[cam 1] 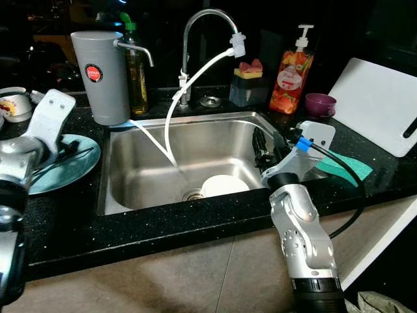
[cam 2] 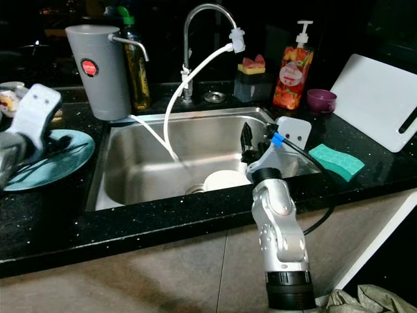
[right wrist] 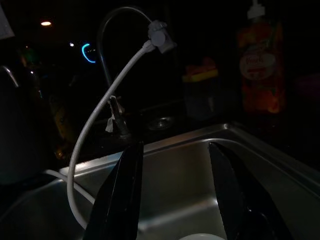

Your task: Kitchen organization

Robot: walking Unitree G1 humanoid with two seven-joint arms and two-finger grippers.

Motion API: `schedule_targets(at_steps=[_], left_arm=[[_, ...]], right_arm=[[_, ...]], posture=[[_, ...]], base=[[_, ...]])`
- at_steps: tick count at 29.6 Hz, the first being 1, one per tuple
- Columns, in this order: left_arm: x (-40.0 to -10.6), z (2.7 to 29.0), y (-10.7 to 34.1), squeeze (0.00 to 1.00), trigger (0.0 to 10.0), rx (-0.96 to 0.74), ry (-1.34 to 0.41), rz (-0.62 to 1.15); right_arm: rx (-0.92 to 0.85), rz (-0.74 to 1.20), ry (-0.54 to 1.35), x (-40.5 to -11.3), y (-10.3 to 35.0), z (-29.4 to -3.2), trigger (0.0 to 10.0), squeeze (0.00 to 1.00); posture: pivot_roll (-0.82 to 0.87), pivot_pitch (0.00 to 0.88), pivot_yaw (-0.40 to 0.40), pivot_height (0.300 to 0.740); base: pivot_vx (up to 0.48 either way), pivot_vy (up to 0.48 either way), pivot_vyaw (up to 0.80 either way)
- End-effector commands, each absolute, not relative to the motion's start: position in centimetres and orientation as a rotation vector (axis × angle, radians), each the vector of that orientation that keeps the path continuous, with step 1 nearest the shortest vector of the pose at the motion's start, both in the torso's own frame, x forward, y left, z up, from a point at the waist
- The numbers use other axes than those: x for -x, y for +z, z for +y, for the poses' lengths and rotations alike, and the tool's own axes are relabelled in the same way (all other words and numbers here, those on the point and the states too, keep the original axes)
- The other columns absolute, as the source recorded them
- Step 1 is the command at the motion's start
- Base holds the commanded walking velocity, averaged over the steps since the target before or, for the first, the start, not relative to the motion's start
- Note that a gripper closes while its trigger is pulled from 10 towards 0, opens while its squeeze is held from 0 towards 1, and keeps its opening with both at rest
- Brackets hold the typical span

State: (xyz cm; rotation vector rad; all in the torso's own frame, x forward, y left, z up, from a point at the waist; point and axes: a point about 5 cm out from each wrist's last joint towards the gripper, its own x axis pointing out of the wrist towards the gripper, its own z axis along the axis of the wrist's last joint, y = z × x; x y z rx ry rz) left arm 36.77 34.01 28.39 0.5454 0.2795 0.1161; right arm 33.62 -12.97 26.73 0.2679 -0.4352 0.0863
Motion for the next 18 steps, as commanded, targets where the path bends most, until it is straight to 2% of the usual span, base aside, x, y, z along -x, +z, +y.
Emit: schedule_targets(at_steps=[1,3,5,9,14,15,16,17,18], left_arm=[[-36.3,34.4,28.7,0.0,10.0,-0.535,0.111,0.294],[-34.7,35.7,29.0,0.0,10.0,-0.501,0.068,0.312],[-34.3,36.1,29.0,0.0,10.0,-0.49,0.059,0.322],[-33.9,36.9,28.5,0.0,10.0,-0.411,0.052,0.346],[-33.9,37.0,28.3,0.0,10.0,-0.393,0.053,0.352],[-33.9,37.1,28.1,0.0,5.3,-0.372,0.058,0.356],[-34.0,37.0,27.9,0.0,3.2,-0.361,0.055,0.361],[-34.0,37.0,27.9,0.0,3.2,-0.361,0.055,0.361],[-34.0,36.9,27.7,0.0,1.1,-0.354,0.048,0.365]], right_arm=[[-0.268,-0.426,0.083,-33.4,26.5,-13.0,10.0,0.0],[-0.269,-0.424,0.077,-33.3,26.4,-13.1,10.0,0.0],[-0.27,-0.421,0.076,-33.3,26.3,-13.1,10.0,0.0],[-0.271,-0.414,0.093,-33.5,26.2,-12.8,10.0,0.0],[-0.272,-0.413,0.099,-33.6,26.3,-12.7,10.0,0.0],[-0.273,-0.414,0.107,-33.7,26.4,-12.5,10.0,0.0],[-0.273,-0.417,0.111,-33.8,26.6,-12.4,10.0,0.0],[-0.273,-0.417,0.111,-33.8,26.6,-12.4,10.0,0.0],[-0.273,-0.418,0.113,-33.8,26.6,-12.4,10.0,0.0]], posture=[[0.17,0.126,-0.02,0.74],[0.17,0.128,-0.022,0.74],[0.17,0.128,-0.022,0.74],[0.2,0.128,-0.047,0.74],[0.2,0.128,-0.047,0.74],[0.2,0.128,-0.047,0.74],[0.2,0.128,-0.047,0.74],[0.2,0.128,-0.047,0.74],[0.19,0.124,-0.054,0.74]], base=[[0.0,0.0,0.0],[0.0,0.0,0.0],[0.0,0.0,0.0],[0.0,0.0,0.0],[0.0,0.0,0.0],[0.0,0.0,0.0],[0.0,0.0,0.0],[0.0,0.0,0.0],[0.0,0.0,0.0]])
